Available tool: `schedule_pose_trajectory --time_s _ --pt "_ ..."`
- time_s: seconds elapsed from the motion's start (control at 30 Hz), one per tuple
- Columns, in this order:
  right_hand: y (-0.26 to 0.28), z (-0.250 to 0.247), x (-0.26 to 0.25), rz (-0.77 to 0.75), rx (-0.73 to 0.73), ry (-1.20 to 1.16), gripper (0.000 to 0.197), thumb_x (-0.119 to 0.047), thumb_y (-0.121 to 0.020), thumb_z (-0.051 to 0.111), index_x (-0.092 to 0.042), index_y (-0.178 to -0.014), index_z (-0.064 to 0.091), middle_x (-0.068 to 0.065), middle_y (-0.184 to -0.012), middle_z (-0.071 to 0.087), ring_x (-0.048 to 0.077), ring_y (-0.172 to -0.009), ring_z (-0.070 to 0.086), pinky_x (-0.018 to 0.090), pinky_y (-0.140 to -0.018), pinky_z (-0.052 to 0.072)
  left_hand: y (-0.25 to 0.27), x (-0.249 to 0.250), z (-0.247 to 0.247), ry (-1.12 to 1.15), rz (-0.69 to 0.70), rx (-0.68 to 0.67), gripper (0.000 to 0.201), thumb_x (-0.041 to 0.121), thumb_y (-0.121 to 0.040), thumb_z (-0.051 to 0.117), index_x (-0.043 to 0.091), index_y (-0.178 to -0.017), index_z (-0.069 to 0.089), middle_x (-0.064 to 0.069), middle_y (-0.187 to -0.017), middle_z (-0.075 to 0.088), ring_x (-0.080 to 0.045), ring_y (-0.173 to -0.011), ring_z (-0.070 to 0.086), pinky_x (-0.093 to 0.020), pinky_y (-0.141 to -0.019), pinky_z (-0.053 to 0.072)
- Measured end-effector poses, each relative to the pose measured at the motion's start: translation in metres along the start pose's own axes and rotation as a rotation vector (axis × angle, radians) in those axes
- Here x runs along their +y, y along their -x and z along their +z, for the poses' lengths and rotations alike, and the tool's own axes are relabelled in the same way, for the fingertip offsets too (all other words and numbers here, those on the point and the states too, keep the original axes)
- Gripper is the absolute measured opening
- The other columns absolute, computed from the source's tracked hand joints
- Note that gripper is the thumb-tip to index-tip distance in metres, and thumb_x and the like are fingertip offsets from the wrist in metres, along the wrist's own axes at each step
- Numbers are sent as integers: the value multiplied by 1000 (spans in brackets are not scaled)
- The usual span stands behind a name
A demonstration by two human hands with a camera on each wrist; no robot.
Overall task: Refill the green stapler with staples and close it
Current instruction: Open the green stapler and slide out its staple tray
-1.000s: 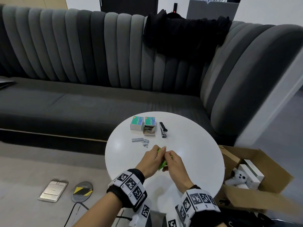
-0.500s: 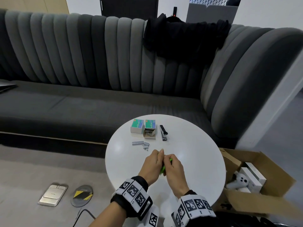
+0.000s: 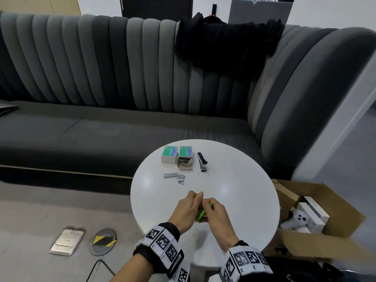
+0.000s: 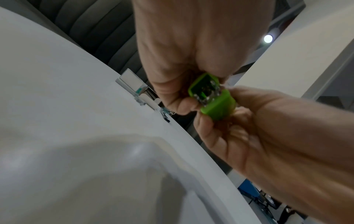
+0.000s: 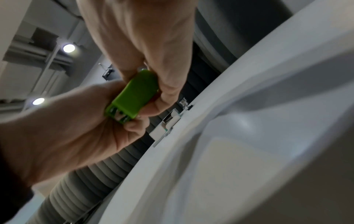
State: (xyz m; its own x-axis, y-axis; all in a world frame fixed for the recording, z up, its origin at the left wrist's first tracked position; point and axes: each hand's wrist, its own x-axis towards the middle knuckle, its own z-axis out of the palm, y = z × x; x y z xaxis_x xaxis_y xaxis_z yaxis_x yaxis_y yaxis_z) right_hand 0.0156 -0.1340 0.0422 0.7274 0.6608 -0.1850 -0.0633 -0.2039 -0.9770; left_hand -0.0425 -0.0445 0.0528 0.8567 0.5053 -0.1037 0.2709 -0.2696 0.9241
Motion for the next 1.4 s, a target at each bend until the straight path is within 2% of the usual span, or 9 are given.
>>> schedule_pose_trajectory --time_s 0.1,0.23,0.37,0.57,0.73,0.93,1.1,1.23,1.4 --pt "-1 -6 0 62 -50 -138 25 -20 -96 45 2 -96 57 10 -79 65 19 -71 65 31 -71 55 -1 -1 -4 -20 25 -21 31 40 -96 33 17 -78 43 5 -70 48 -9 -64 45 -22 -60 36" --pt "0 -2 -5 120 -109 -251 28 -24 -97 41 -3 -88 57 5 -73 63 13 -66 61 24 -64 49 -1 2 -1 -19 72 89 30 37 -96 35 15 -78 44 6 -68 49 -7 -62 46 -17 -58 36" --pt "-2 5 -10 78 -5 -146 28 -28 -98 35 -6 -89 49 7 -80 57 15 -70 55 27 -67 49 -4 4 -1 -107 72 99 39 41 -96 33 15 -68 41 2 -64 47 -12 -60 44 -24 -58 34" --pt "3 13 -18 27 11 -78 29 -33 -99 31 -10 -85 42 0 -67 43 11 -56 38 22 -50 35 -5 8 -2 -39 70 141 41 35 -98 31 13 -63 36 1 -61 40 -14 -58 39 -26 -59 31" --pt "-1 17 -21 -9 57 -28 28 -31 -97 37 -12 -77 37 0 -65 41 13 -58 39 23 -57 37 -5 9 -2 -5 67 171 40 31 -99 29 11 -65 38 -3 -64 42 -15 -61 41 -26 -61 32" --pt "-3 20 -23 -39 113 9 27 -30 -95 41 -13 -76 36 1 -67 45 13 -58 41 28 -58 39 -7 13 -2 36 65 170 44 31 -99 25 13 -62 41 -2 -65 46 -15 -61 44 -31 -63 37" --pt "-3 16 -25 -16 92 -18 23 -28 -96 42 -9 -83 45 2 -69 49 14 -59 46 23 -56 42 -7 14 -4 -13 65 173 41 33 -99 26 15 -64 36 -1 -62 42 -16 -59 41 -32 -64 36" --pt "-5 17 -28 28 69 -68 23 -19 -96 41 -9 -76 47 1 -66 48 11 -58 45 15 -52 40 -5 10 -2 -90 58 175 38 35 -99 24 17 -66 34 -1 -61 44 -15 -56 43 -30 -61 36" --pt "-7 28 -30 20 237 -142 9 -19 -96 40 -17 -102 46 2 -99 58 18 -95 57 25 -80 45 -7 12 2 -44 43 229 39 36 -99 22 13 -74 41 3 -65 48 -8 -59 47 -17 -52 37"
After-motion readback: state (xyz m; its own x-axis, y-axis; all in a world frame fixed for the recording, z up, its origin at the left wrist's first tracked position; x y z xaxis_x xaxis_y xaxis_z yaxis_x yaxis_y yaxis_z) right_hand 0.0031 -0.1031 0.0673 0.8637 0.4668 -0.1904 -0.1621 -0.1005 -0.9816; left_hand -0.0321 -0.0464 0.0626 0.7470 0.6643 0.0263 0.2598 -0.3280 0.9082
